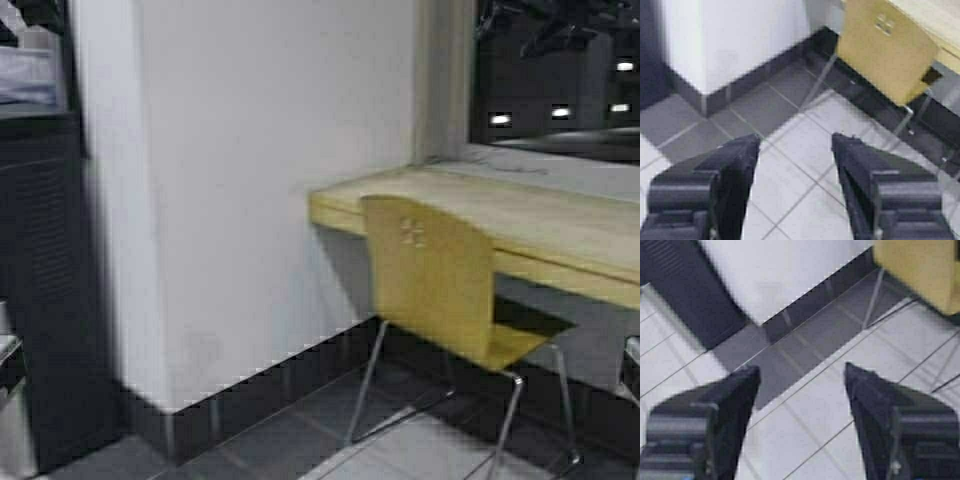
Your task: Push the chairs under the table
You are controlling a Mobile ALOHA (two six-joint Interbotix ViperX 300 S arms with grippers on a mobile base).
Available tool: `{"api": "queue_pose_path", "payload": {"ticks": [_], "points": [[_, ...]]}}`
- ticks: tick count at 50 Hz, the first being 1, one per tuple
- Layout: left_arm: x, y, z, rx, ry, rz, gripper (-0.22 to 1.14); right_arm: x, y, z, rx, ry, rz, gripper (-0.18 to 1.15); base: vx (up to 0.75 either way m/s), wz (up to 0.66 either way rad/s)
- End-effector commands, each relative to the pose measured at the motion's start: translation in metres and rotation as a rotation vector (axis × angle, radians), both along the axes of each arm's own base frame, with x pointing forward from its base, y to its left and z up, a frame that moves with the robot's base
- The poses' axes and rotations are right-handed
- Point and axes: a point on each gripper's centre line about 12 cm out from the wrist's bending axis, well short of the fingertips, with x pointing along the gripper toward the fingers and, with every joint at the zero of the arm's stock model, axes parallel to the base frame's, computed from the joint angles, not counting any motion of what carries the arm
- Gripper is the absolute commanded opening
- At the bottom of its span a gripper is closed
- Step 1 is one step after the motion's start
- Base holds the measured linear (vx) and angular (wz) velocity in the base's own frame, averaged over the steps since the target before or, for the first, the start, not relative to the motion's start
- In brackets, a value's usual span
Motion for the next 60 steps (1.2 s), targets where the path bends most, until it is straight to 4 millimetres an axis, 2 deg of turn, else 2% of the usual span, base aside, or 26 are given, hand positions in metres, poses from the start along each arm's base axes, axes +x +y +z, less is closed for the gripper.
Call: {"api": "queue_pose_path", "payload": {"ticks": [1, 21, 32, 60], "points": [[0.004, 0.000, 0.011, -0.004, -0.035, 0.006, 0.84, 0.000, -0.002, 0.018, -0.002, -0.022, -0.005, 0.88, -0.38, 0.28], [0.001, 0.000, 0.007, -0.027, -0.016, 0.006, 0.84, 0.002, -0.002, 0.015, -0.042, 0.024, 0.000, 0.88, -0.34, 0.04], [0.000, 0.000, -0.002, -0.037, 0.013, 0.011, 0.84, 0.016, 0.002, 0.009, -0.059, 0.052, 0.003, 0.88, -0.37, -0.20], [-0.002, -0.002, 0.006, -0.111, 0.011, 0.019, 0.84, 0.012, -0.001, 0.002, -0.127, 0.098, 0.021, 0.88, -0.40, -0.09]]}}
